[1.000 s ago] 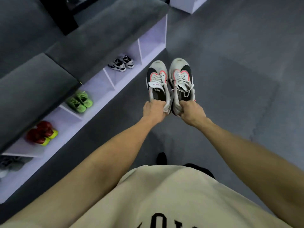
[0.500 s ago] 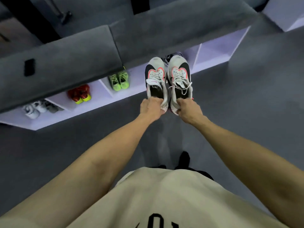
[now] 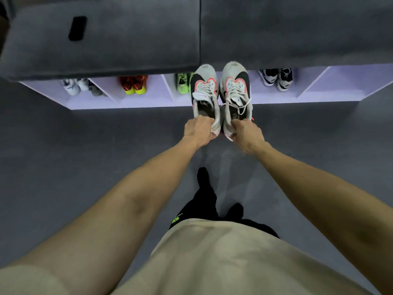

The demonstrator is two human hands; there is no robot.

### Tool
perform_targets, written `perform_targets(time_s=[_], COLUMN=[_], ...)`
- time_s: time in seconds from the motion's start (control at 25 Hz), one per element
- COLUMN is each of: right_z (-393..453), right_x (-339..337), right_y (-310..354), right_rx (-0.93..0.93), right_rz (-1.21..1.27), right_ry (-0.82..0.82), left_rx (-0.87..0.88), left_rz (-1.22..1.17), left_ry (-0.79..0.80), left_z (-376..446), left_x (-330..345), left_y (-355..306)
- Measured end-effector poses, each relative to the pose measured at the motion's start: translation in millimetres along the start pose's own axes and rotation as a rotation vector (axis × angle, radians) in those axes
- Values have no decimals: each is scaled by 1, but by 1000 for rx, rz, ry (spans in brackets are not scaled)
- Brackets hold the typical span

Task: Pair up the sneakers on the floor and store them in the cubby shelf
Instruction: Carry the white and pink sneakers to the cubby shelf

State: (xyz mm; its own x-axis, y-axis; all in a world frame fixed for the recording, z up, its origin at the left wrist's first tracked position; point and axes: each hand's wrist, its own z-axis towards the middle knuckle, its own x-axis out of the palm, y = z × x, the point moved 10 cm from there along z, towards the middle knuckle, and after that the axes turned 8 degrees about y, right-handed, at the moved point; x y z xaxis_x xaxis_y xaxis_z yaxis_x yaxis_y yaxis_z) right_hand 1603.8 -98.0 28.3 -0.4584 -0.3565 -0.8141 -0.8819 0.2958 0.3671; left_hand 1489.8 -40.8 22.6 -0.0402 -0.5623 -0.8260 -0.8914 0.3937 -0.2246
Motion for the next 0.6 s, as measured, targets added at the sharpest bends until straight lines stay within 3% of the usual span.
perform_targets(time_s=[0.2,0.6], right_z=[83,270], right_x=[19,154], right_y=[-15,-93], right_rx=[33,-18], right_rz=[-25,-1], right_ry=[33,61], left_rx=[7,-83], left_rz=[-55,-88], left_ry=[49,43], left_z=[78,271], left_x=[12,143], left_y=[26,89])
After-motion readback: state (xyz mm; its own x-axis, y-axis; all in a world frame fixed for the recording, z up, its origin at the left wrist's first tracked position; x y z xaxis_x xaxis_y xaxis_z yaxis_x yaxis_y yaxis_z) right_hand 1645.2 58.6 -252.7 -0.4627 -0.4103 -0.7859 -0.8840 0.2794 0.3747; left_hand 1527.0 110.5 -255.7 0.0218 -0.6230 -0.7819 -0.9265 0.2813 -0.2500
